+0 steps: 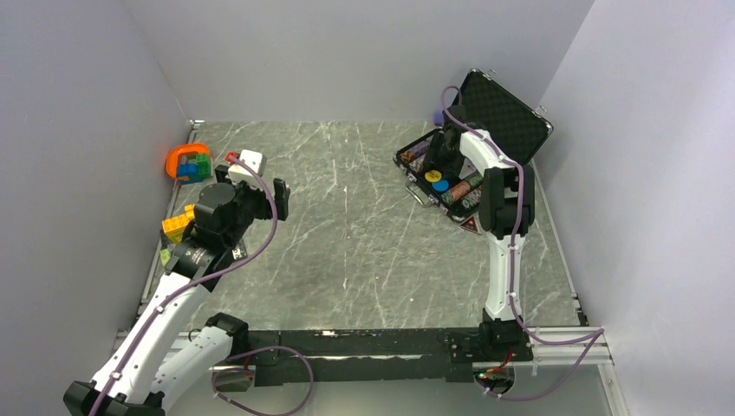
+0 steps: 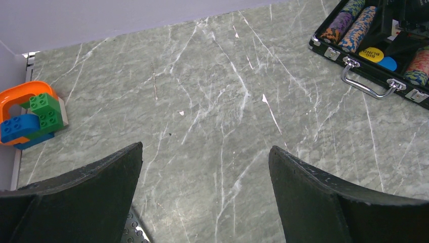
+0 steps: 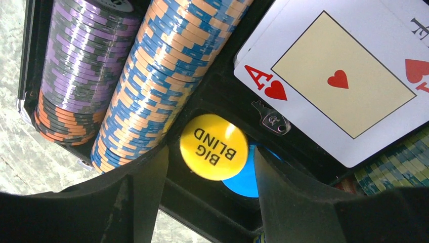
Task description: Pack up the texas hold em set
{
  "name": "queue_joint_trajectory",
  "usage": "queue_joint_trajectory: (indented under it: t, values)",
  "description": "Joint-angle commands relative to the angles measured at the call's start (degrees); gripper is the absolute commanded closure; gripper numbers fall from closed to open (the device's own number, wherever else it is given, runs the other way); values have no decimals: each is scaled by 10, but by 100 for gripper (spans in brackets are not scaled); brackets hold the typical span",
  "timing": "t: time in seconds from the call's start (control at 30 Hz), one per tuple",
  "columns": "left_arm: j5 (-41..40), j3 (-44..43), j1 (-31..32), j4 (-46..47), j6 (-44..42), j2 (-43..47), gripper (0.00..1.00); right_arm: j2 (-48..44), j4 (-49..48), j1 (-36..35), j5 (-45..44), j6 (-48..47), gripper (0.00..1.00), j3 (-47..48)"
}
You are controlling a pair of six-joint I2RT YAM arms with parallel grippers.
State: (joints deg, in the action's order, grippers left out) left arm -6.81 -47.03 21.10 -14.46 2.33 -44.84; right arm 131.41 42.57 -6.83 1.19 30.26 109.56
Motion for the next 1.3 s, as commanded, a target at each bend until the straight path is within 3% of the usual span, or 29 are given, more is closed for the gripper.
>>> queue_joint_trajectory:
  t: [0.0, 0.4, 0.77, 0.97, 1.27]
  values:
    - [-4, 2, 3, 14, -6, 5, 2, 11, -3, 0, -3, 4, 32, 10]
    - [-5, 2, 3, 14, -5, 7, 2, -29, -4, -2, -3, -11, 31, 11]
    - [-4, 2, 3, 14, -5, 10, 2, -167, 3, -5, -26, -45, 30, -38]
    - [1, 2, 2, 14, -4, 12, 2, -291, 11, -8, -33, -69, 30, -141]
    - [7, 1, 3, 15, -3, 12, 2, -508, -37, -22, -40, -36, 34, -406]
